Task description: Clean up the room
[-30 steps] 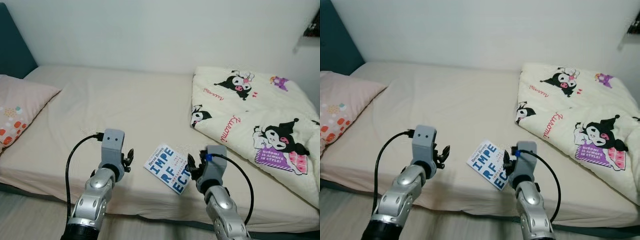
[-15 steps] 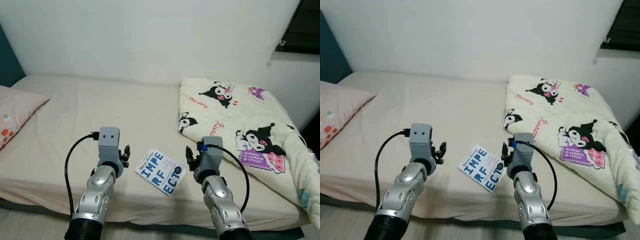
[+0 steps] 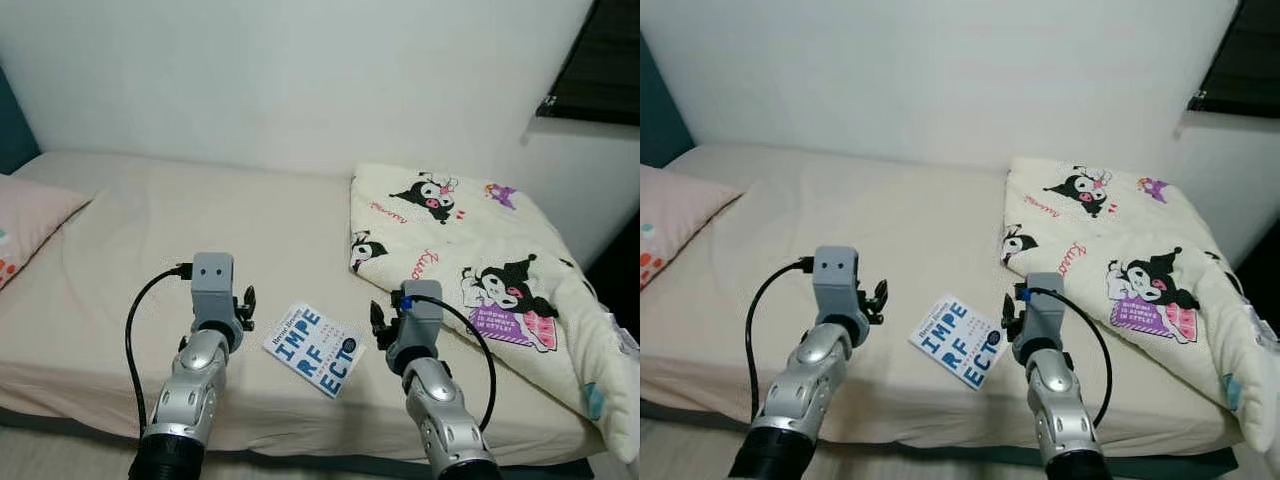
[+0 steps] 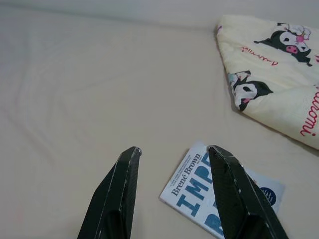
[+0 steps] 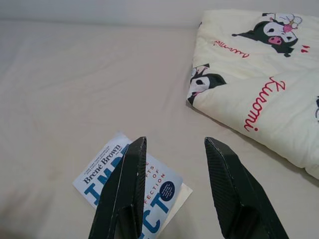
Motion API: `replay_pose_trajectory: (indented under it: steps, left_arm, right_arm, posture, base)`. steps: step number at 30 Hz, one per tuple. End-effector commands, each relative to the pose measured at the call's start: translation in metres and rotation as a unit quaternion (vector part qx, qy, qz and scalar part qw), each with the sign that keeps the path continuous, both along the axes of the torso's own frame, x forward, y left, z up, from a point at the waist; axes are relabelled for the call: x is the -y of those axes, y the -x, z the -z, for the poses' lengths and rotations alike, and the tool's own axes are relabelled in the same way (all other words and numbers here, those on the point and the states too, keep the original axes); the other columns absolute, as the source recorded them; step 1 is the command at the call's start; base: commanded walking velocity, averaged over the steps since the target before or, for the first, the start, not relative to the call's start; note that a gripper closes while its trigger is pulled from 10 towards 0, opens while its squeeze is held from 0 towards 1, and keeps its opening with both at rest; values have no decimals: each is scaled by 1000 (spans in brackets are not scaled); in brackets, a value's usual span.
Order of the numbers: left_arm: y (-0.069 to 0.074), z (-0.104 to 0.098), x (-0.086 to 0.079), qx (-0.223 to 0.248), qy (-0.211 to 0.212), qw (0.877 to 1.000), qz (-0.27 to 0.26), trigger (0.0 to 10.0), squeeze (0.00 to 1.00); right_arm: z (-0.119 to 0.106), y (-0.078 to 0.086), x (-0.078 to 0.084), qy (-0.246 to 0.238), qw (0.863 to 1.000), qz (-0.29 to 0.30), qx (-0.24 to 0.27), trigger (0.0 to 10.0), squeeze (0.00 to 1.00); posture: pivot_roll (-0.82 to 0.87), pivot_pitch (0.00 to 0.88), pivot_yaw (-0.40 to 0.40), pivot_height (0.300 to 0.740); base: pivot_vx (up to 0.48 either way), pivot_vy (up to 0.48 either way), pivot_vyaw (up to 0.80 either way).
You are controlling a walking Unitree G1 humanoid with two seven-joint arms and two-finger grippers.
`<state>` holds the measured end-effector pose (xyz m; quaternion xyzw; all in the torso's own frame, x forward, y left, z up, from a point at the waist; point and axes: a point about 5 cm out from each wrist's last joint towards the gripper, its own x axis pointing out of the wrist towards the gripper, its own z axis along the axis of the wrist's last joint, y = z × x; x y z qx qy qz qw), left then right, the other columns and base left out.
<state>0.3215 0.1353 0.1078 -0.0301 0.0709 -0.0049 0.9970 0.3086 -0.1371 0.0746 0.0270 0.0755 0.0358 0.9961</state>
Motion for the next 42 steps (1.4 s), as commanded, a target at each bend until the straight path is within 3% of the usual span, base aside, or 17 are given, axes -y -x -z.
replay_pose_trajectory:
  steps: [1, 9, 13, 18, 24, 29, 39, 42]
  left_arm:
    - [0, 3, -1, -5, 3, 1000, -5, 10000, 0]
    - [0, 1, -5, 5, -19, 1000, -10, 10000, 0]
    - [-2, -6, -7, 26, -23, 999, 3, 10000, 0]
    - [-7, -6, -8, 15, -32, 999, -1, 10000, 0]
    - [-14, -16, -1, 26, -19, 999, 10, 10000, 0]
    - [-14, -17, -5, 27, -16, 1000, 1, 10000, 0]
    - [-7, -8, 2, 14, -7, 999, 31, 10000, 0]
    - [-6, -1, 3, 2, 12, 1000, 21, 10000, 0]
  right_arm:
    - [0, -2, -2, 3, 1000, -1, -2, 10000, 0]
    - [-3, -7, 7, 8, 1000, 5, 4, 10000, 0]
    - [-5, -8, 4, 1, 1000, 0, 10, 10000, 0]
    - [-1, -8, -1, -1, 1000, -4, 4, 10000, 0]
    - [-6, -14, 0, -15, 1000, 3, 5, 10000, 0]
    - [-8, -15, -2, -16, 1000, 3, 11, 10000, 0]
    - [2, -6, 7, -13, 1000, 20, -1, 10000, 0]
    - [8, -4, 9, -11, 999, 35, -12, 10000, 0]
  posture:
    - [10, 0, -75, 740]
    - [21, 0, -73, 740]
    - [19, 0, -73, 740]
    - [35, 0, -72, 740]
    - [37, 0, -86, 740]
    - [35, 0, -57, 740]
    - [27, 0, -51, 740]
    - [19, 0, -32, 740]
  base:
    - [0, 0, 0]
    - [0, 0, 0]
    - [0, 0, 0]
    - [0, 446, 0]
    - [0, 0, 0]
    - [0, 0, 0]
    - [0, 0, 0]
    - [0, 0, 0]
